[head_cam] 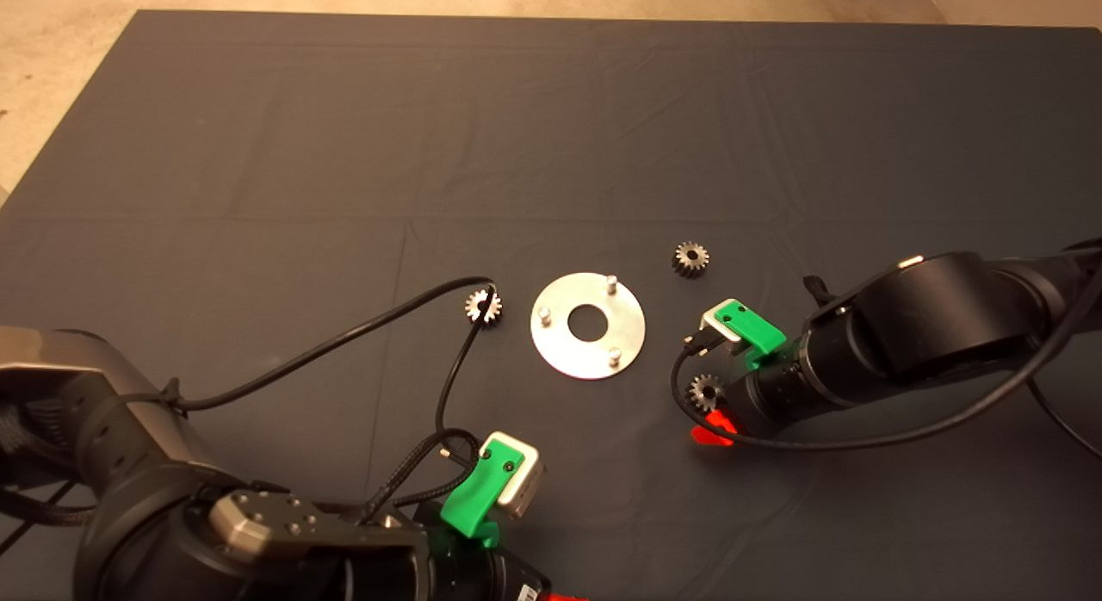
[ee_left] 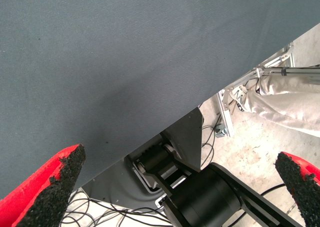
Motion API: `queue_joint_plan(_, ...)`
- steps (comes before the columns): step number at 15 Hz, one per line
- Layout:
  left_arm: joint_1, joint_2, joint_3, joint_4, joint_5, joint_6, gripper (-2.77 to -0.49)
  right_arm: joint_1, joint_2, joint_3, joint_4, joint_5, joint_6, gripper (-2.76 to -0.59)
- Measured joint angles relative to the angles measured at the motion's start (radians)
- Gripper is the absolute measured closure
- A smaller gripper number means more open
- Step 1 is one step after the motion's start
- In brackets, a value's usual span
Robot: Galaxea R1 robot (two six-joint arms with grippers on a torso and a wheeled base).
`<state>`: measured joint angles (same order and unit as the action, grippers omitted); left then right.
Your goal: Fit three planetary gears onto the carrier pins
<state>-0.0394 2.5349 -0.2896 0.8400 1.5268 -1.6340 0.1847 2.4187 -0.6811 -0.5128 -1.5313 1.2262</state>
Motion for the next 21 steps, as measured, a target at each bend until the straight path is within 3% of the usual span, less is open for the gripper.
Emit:
queue_joint_plan(2, 0.0, 0.0, 0.0, 0.0, 0.001, 0.0, -2.75, -0.024, 0.01, -0.008, -0.011, 0.0, -0.005, -2.73)
queue_joint_plan(6, 0.0, -0.002, 0.0, 0.0, 0.0, 0.0, -2.75, -0.038, 0.024, -0.026, -0.039, 0.0, -0.025, -2.69)
queue_joint_plan(13, 0.0, -0.003, 0.0, -0.001, 0.001, 0.0, -2.75, -0.049, 0.045, -0.067, -0.055, 0.001, -0.087, -2.4)
queue_joint_plan(15, 0.0, -0.004, 0.0, -0.001, 0.0, 0.0, -2.75, -0.049, 0.048, -0.074, -0.058, 0.001, -0.094, -2.26)
queue_joint_plan(21, 0.0, -0.005, 0.0, -0.001, 0.001, 0.0, -2.75, -0.049, 0.061, -0.079, -0.074, 0.001, -0.105, -2.11)
